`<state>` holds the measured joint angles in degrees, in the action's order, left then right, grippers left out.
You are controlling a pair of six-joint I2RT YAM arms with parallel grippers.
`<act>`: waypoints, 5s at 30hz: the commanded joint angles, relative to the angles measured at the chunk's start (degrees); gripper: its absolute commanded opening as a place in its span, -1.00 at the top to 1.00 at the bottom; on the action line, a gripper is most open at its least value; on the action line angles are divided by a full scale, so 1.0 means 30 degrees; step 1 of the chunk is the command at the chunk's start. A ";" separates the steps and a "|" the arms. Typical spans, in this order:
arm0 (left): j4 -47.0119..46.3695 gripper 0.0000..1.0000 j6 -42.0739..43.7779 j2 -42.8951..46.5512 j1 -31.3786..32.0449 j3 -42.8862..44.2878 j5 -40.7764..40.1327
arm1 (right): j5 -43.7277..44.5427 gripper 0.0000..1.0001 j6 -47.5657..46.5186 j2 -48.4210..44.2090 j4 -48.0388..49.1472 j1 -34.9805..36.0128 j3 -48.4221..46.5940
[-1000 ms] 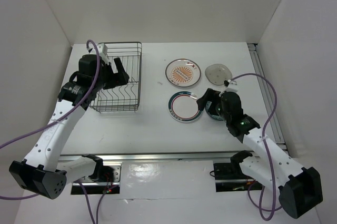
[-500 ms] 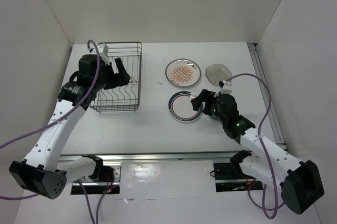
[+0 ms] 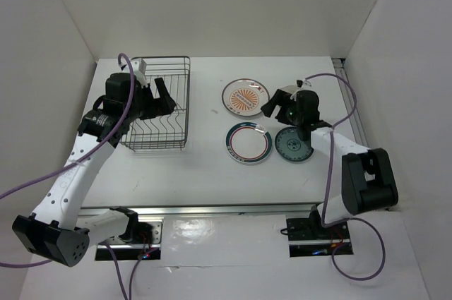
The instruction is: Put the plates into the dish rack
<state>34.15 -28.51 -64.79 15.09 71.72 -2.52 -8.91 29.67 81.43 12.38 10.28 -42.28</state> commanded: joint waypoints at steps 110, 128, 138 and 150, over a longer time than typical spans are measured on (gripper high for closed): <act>-0.7927 -0.94 0.0305 0.0768 0.0008 -0.3839 0.7404 | -1.0123 1.00 0.2532 0.0016 0.6244 0.2052 -0.5300; -0.8630 -0.23 0.0305 0.0944 0.0008 -0.3869 0.7726 | -1.3377 1.00 0.3408 0.1800 0.7238 0.3047 -0.5916; -0.8249 1.00 0.0129 0.1147 0.0008 -0.3869 0.6354 | -1.2737 0.81 0.2240 0.1803 0.6390 0.3047 -0.5916; -0.5644 1.00 0.2735 0.1007 -0.0195 -0.0916 -0.2344 | -0.8020 -1.00 -0.0720 0.0838 0.1177 0.3047 -0.5916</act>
<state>19.42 -24.03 -61.91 15.25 62.76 1.04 -38.79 31.11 87.33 20.75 19.00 -57.76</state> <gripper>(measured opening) 0.169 0.999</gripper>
